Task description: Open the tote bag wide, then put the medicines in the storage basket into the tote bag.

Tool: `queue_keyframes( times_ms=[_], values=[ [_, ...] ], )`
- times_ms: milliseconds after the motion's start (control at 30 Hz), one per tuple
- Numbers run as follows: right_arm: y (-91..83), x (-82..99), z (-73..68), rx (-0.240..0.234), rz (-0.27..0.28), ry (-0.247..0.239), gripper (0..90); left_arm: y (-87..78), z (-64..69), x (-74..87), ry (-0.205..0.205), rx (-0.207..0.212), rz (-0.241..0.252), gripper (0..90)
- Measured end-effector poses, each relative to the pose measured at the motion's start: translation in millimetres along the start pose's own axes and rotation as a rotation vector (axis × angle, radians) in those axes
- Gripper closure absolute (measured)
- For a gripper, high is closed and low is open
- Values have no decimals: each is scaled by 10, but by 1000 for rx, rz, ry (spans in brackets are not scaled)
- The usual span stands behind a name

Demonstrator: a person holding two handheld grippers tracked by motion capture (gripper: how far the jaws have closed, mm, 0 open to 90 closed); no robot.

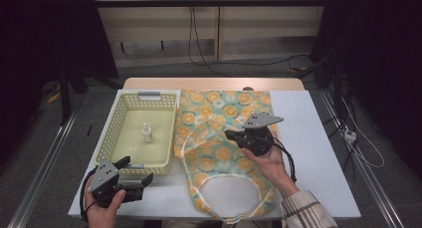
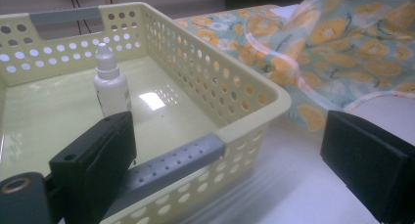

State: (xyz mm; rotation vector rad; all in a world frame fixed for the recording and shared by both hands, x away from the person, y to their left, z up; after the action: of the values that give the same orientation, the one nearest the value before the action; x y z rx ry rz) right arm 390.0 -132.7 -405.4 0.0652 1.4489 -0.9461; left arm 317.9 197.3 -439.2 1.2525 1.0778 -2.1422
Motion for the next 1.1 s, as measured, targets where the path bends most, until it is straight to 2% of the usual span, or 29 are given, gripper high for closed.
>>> queue_keyframes(
  times_ms=[300, 633, 733, 900, 1100],
  values=[
    [-66, -255, 176, 36, 83, -4, 900, -4, -24, 8, -10, -2, -3, 61],
    [-159, -447, 283, 42, 146, -6, 900, 0, -34, 3, -14, -5, -1, 61],
    [-178, -439, 279, 42, 157, -2, 900, 1, -33, -2, -19, -8, 0, 61],
    [-179, -358, 268, 36, 131, -3, 900, 3, -32, -1, -23, -12, -10, 61],
    [-193, -327, 307, 31, 132, 13, 900, 12, -62, -37, -33, -2, -29, 62]
  ],
)
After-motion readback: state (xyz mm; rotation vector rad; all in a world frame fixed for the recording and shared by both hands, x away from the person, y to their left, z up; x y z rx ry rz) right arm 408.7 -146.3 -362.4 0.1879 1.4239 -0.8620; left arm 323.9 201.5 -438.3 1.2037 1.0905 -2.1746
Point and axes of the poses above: each handheld gripper's, and its own axes: y roughly forward along the jaws, x roughly out of its underside, z roughly to its right, the point moved 6 cm from there along y, roughly forward along the jaws, and after that the axes turned 15 degrees about -y, right-handed, at the moved point
